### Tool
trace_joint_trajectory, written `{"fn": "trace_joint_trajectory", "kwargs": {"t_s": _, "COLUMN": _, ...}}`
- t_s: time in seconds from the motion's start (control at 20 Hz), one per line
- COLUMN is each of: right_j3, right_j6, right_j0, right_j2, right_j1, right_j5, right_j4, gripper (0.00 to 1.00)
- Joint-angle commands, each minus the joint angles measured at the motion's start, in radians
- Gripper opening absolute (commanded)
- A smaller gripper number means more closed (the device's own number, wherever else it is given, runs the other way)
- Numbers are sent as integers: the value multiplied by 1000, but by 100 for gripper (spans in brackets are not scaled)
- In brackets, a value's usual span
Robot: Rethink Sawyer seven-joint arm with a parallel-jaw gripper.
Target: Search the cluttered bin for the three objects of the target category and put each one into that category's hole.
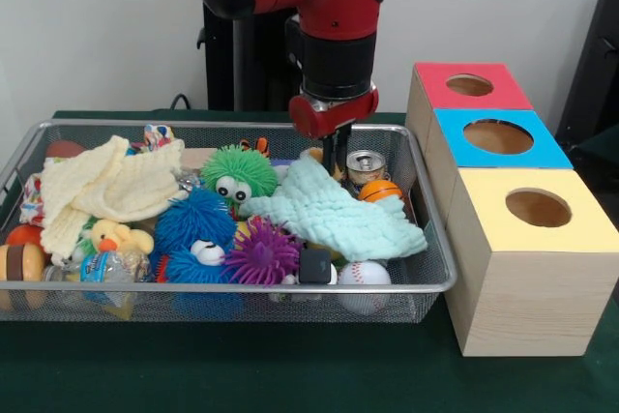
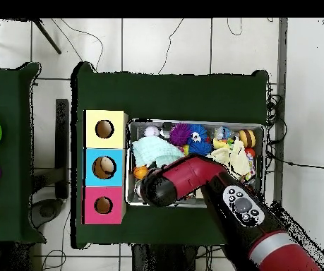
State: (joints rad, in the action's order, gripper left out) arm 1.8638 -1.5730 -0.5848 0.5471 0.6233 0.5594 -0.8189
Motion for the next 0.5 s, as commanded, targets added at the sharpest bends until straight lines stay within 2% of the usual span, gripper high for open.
{"fn": "trace_joint_trajectory", "kwargs": {"t_s": 0.05, "right_j3": 37, "right_j6": 222, "right_j0": -33, "right_j2": 84, "right_j1": 79, "right_j5": 169, "right_j4": 56, "gripper": 0}}
{"fn": "trace_joint_trajectory", "kwargs": {"t_s": 0.5, "right_j3": 36, "right_j6": 222, "right_j0": -36, "right_j2": 98, "right_j1": 93, "right_j5": 199, "right_j4": 69, "gripper": 0}}
